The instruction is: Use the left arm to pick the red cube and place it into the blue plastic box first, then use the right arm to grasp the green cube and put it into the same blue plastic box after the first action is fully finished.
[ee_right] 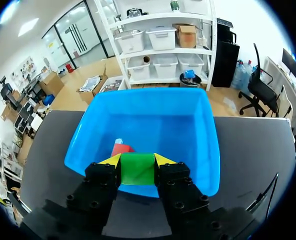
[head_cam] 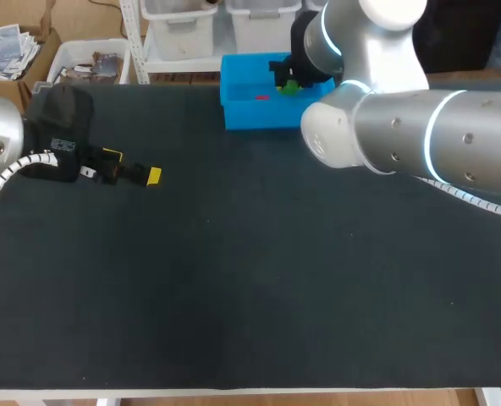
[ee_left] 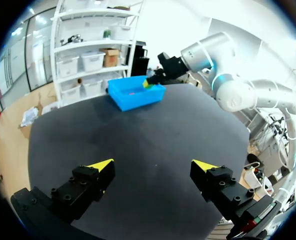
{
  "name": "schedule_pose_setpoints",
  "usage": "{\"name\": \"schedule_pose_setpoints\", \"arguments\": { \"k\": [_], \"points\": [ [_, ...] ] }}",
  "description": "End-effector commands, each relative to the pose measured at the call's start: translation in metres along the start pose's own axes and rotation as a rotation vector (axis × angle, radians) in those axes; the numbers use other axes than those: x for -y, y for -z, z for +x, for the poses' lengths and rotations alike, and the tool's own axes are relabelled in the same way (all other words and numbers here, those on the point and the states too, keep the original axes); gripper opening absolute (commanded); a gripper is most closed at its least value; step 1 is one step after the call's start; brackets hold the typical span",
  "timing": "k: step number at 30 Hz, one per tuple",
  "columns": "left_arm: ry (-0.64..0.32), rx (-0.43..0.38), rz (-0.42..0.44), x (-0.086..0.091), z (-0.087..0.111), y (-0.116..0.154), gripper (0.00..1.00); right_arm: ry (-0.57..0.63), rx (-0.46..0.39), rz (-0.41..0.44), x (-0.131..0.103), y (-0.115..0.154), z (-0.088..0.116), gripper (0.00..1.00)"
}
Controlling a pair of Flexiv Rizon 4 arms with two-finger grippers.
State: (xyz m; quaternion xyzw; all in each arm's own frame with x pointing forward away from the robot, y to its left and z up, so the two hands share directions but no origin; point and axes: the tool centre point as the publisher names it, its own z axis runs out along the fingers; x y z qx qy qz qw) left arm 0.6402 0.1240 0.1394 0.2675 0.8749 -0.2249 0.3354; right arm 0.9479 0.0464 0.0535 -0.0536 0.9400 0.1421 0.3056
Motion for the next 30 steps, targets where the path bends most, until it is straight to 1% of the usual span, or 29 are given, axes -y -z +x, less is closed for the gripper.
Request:
{"name": "schedule_pose_setpoints", "arguments": {
  "k": [1, 2, 3, 4, 5, 6, 7, 8, 9, 16, 21, 30],
  "points": [
    [-0.001, 0.006, 0.005, -0.001, 0.001, 0.0, 1.0, 0.002, -0.004, -0.002, 0.0, 0.0, -0.002, 0.0],
    [-0.001, 0.006, 0.005, -0.001, 0.001, 0.0, 1.0, 0.004, -0.005, -0.002, 0.0, 0.0, -0.003, 0.09],
    [-0.001, 0.006, 0.005, -0.001, 0.001, 0.0, 1.0, 0.004, -0.006, -0.002, -0.001, 0.0, -0.003, 0.31],
    [-0.001, 0.006, 0.005, -0.001, 0.001, 0.0, 1.0, 0.005, -0.007, -0.002, -0.001, 0.0, -0.004, 0.38],
    [-0.001, 0.006, 0.005, -0.001, 0.001, 0.0, 1.0, 0.006, -0.007, -0.003, -0.001, 0.0, -0.004, 0.46],
    [-0.001, 0.006, 0.005, -0.001, 0.001, 0.0, 1.0, 0.007, -0.008, -0.003, -0.001, 0.0, -0.005, 0.58],
    [-0.001, 0.006, 0.005, -0.001, 0.001, 0.0, 1.0, 0.007, -0.009, -0.003, -0.001, 0.0, -0.005, 0.92],
    [-0.001, 0.006, 0.005, -0.001, 0.001, 0.0, 1.0, 0.007, -0.008, -0.004, -0.001, 0.0, -0.006, 0.98],
    [-0.001, 0.006, 0.005, -0.001, 0.001, 0.0, 1.0, 0.007, -0.007, -0.003, -0.002, 0.0, -0.007, 1.0],
    [-0.001, 0.006, 0.005, -0.001, 0.001, 0.0, 1.0, 0.006, 0.003, -0.006, -0.003, 0.005, -0.011, 1.0],
    [-0.001, 0.006, 0.005, -0.001, 0.001, 0.0, 1.0, 0.007, 0.018, -0.01, -0.006, 0.016, -0.014, 1.0],
    [-0.001, 0.006, 0.005, -0.001, 0.001, 0.0, 1.0, 0.03, 0.056, -0.013, -0.017, 0.049, -0.023, 1.0]
  ]
}}
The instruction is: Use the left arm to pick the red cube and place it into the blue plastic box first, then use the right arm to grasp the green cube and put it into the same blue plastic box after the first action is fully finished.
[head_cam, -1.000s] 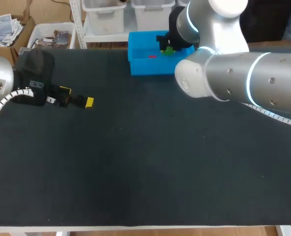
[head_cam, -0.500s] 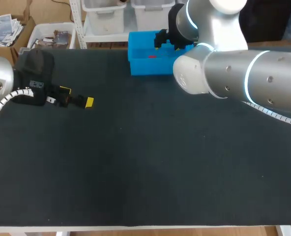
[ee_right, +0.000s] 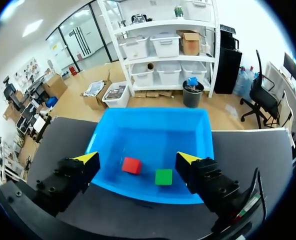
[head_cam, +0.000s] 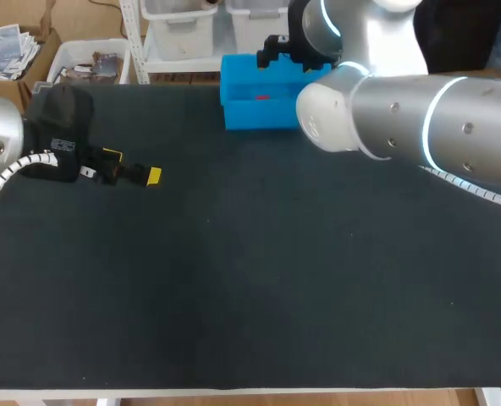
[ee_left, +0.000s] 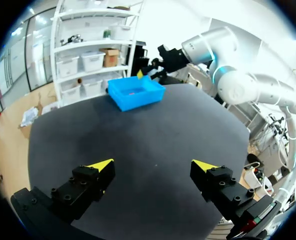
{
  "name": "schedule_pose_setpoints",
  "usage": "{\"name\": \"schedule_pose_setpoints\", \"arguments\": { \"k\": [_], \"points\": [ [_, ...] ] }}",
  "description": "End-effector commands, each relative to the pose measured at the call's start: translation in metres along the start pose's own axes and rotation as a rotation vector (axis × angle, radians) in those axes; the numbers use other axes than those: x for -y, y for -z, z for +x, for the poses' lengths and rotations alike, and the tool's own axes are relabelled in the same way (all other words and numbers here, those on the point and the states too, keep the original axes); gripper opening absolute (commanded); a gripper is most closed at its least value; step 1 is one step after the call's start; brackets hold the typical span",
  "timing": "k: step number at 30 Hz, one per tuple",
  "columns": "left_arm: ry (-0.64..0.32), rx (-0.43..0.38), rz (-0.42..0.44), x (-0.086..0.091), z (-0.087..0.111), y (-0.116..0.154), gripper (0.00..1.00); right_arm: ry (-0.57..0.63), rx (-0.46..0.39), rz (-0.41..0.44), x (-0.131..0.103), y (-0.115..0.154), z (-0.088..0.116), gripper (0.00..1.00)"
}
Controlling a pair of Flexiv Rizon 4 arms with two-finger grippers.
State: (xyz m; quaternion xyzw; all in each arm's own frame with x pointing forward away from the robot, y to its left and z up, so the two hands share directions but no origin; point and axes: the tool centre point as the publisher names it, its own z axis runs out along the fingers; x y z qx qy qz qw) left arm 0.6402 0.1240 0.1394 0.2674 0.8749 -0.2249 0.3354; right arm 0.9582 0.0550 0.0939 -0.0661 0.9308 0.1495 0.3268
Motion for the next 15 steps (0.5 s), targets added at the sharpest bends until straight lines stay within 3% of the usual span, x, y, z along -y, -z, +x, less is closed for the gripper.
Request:
{"name": "schedule_pose_setpoints", "arguments": {
  "k": [1, 8, 15],
  "points": [
    [-0.001, 0.006, 0.005, -0.001, 0.001, 0.0, 1.0, 0.006, 0.016, 0.01, -0.003, 0.031, 0.007, 1.0],
    [-0.001, 0.006, 0.005, -0.001, 0.001, 0.0, 1.0, 0.016, 0.025, 0.004, -0.007, 0.075, 0.015, 1.0],
    [-0.001, 0.006, 0.005, -0.001, 0.001, 0.0, 1.0, 0.041, 0.02, -0.019, -0.005, 0.118, 0.037, 1.0]
  ]
}}
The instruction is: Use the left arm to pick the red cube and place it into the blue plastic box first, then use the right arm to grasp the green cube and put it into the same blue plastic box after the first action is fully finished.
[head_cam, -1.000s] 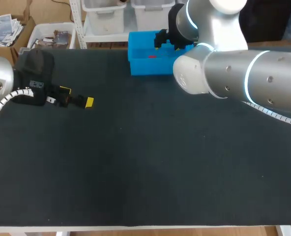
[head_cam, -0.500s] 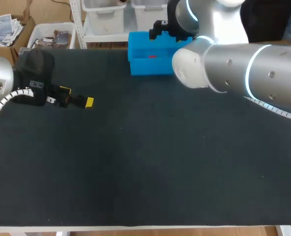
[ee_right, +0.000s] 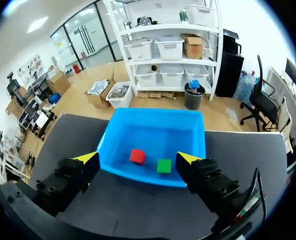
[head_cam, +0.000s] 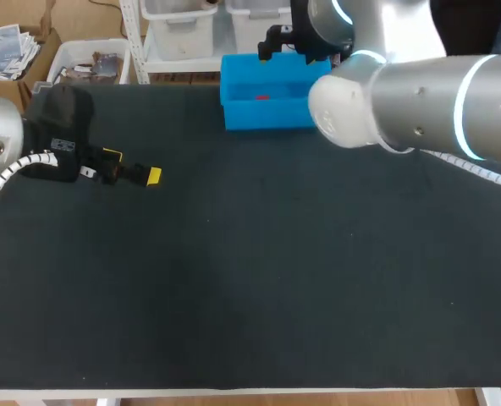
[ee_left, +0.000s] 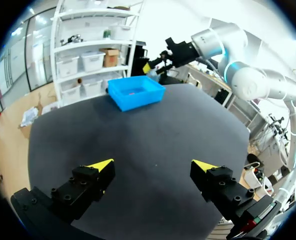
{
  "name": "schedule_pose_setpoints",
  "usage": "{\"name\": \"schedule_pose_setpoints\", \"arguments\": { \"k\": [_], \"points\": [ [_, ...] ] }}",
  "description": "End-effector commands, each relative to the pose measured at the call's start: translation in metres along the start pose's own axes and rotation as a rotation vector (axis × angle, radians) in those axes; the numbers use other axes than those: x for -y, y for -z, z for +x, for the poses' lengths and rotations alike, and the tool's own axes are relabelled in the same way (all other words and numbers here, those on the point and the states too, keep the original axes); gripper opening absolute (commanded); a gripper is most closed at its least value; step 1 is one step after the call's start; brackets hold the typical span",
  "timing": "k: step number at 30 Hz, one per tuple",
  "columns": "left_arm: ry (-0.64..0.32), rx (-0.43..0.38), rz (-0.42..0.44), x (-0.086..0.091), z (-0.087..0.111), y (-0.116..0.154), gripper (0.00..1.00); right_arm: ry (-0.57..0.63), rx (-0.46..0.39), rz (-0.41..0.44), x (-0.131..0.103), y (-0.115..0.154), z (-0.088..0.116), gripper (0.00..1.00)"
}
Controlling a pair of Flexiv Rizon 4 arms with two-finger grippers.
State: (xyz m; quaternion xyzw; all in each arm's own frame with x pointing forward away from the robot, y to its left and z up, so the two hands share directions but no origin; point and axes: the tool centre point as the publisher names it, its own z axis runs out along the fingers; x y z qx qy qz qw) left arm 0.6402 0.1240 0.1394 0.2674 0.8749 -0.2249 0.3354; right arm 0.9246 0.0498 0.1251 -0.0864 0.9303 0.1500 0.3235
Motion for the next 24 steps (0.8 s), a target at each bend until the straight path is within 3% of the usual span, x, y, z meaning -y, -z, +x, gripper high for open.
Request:
{"name": "schedule_pose_setpoints", "arguments": {
  "k": [1, 15, 24],
  "points": [
    [-0.001, 0.006, 0.005, -0.001, 0.001, 0.0, 1.0, 0.008, 0.033, -0.004, 0.002, 0.08, 0.035, 1.0],
    [-0.001, 0.006, 0.005, -0.001, 0.001, 0.0, 1.0, 0.0, 0.032, -0.008, 0.004, 0.144, 0.088, 1.0],
    [-0.001, 0.006, 0.005, -0.001, 0.001, 0.0, 1.0, -0.009, 0.019, -0.001, 0.006, 0.16, 0.112, 1.0]
  ]
}}
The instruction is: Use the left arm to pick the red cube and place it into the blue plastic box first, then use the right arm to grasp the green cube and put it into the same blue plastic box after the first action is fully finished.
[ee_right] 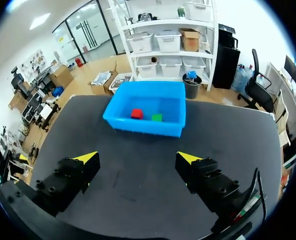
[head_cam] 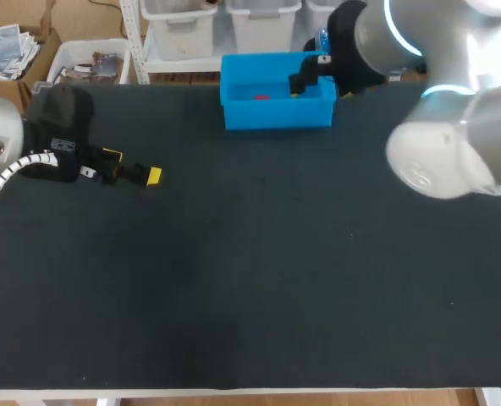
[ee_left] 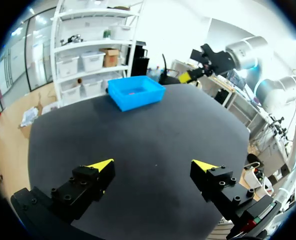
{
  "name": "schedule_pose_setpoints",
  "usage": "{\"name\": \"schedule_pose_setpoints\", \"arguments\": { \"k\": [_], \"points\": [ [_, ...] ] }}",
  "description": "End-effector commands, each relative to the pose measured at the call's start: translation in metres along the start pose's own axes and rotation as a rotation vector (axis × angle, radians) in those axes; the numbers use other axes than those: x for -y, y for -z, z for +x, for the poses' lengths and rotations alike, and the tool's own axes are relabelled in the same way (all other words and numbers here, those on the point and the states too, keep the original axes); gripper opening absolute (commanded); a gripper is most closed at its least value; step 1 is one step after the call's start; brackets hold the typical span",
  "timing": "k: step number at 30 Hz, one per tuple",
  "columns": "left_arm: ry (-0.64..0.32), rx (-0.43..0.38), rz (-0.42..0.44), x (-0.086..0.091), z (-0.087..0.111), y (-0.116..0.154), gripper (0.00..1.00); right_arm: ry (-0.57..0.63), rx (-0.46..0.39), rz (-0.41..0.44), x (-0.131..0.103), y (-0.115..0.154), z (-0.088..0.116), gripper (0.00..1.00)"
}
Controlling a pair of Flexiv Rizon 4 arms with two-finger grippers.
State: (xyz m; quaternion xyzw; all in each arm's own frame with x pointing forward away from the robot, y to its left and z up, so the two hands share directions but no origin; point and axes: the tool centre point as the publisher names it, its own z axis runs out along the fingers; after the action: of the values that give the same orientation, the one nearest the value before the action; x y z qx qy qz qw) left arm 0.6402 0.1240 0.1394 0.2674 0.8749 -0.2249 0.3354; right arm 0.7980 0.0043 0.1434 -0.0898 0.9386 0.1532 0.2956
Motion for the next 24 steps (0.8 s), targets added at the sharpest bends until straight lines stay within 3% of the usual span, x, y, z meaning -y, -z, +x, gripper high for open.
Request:
{"name": "schedule_pose_setpoints", "arguments": {
  "k": [1, 24],
  "points": [
    [-0.001, 0.006, 0.005, -0.001, 0.001, 0.0, 1.0, -0.005, 0.076, 0.008, 0.0, 0.058, 0.027, 1.0],
    [-0.001, 0.006, 0.005, -0.001, 0.001, 0.0, 1.0, -0.009, 0.074, -0.011, 0.003, 0.073, 0.044, 1.0]
  ]
}}
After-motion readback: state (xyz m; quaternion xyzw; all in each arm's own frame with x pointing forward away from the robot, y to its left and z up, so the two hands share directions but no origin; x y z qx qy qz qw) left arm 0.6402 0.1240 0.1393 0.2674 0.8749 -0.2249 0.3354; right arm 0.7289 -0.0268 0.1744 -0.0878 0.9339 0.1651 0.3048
